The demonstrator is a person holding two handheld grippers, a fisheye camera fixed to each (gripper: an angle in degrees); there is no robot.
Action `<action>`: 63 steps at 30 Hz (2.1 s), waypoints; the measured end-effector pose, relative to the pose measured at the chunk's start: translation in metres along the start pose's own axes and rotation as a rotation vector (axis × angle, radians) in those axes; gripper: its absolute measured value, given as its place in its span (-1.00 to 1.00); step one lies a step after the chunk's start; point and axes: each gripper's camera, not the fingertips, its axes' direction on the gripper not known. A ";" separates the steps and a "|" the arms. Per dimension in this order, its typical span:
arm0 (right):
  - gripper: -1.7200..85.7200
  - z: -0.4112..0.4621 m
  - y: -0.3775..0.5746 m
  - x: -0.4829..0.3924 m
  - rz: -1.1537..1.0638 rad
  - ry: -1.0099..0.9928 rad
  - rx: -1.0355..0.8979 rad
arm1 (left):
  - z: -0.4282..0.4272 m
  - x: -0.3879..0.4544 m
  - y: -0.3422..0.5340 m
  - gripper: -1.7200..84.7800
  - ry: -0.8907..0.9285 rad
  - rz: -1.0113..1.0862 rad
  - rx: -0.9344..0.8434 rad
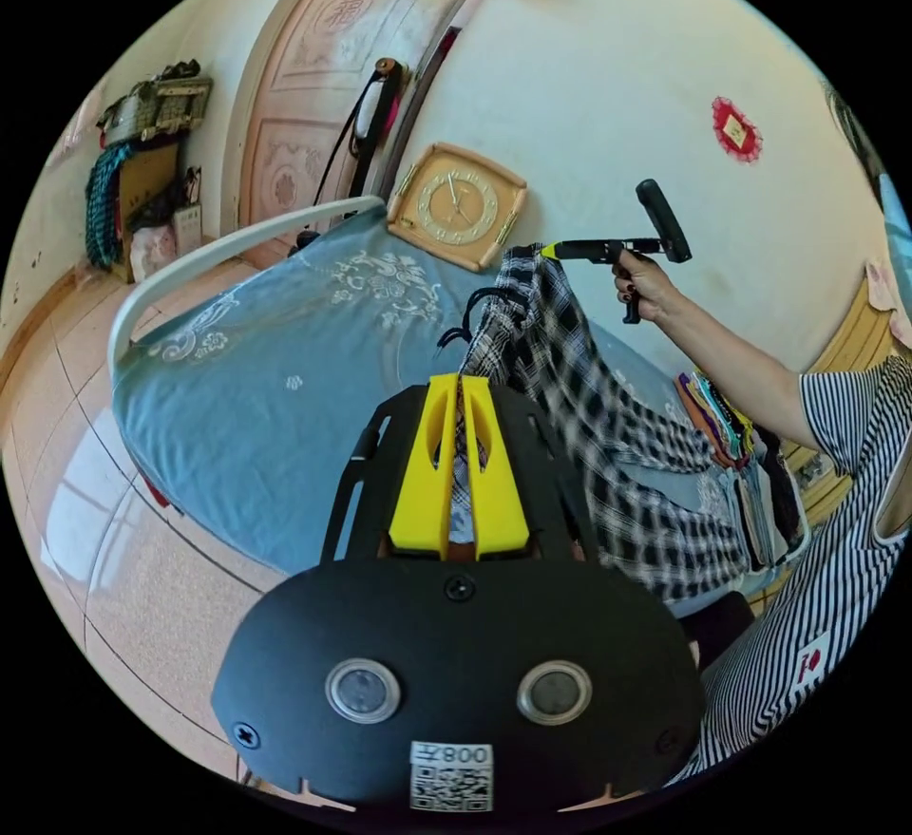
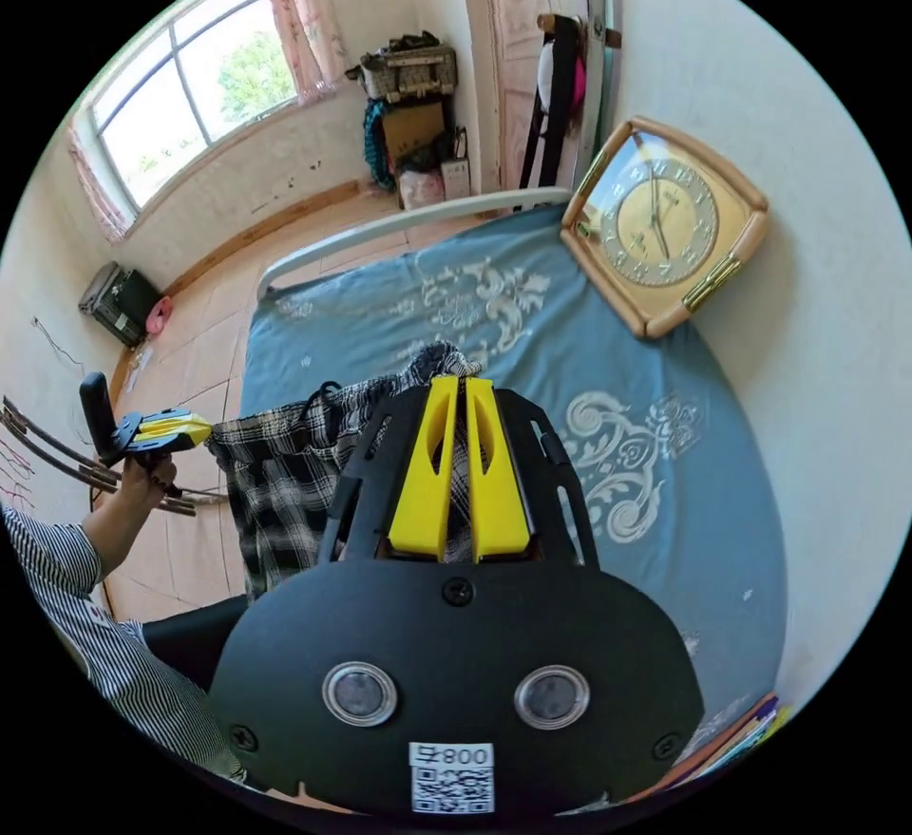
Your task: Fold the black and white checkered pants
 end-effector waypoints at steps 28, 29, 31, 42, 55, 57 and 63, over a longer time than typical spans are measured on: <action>-0.96 0.115 0.302 -0.195 0.144 -0.240 -0.394 | 0.017 -0.086 0.032 -0.94 0.059 -0.351 -0.217; -0.97 0.123 0.311 -0.198 0.170 -0.286 -0.419 | 0.009 -0.087 0.033 -0.94 0.051 -0.360 -0.196; -0.97 0.124 0.322 -0.214 0.166 -0.346 -0.412 | -0.001 -0.089 0.035 -0.95 0.031 -0.378 -0.186; -0.96 0.101 0.346 -0.252 0.101 -0.374 -0.400 | 0.041 -0.013 -0.008 -0.96 0.010 -0.051 -0.308; -0.96 -0.018 0.397 -0.070 0.437 -0.162 -0.144 | 0.129 0.067 -0.063 -0.96 0.189 0.051 -0.326; -0.96 -0.020 0.400 -0.039 0.495 -0.083 -0.160 | 0.156 0.082 -0.074 -0.96 0.185 0.083 -0.364; -0.96 -0.013 0.438 -0.017 0.571 -0.157 -0.146 | 0.190 0.088 -0.066 -0.96 0.149 0.115 -0.464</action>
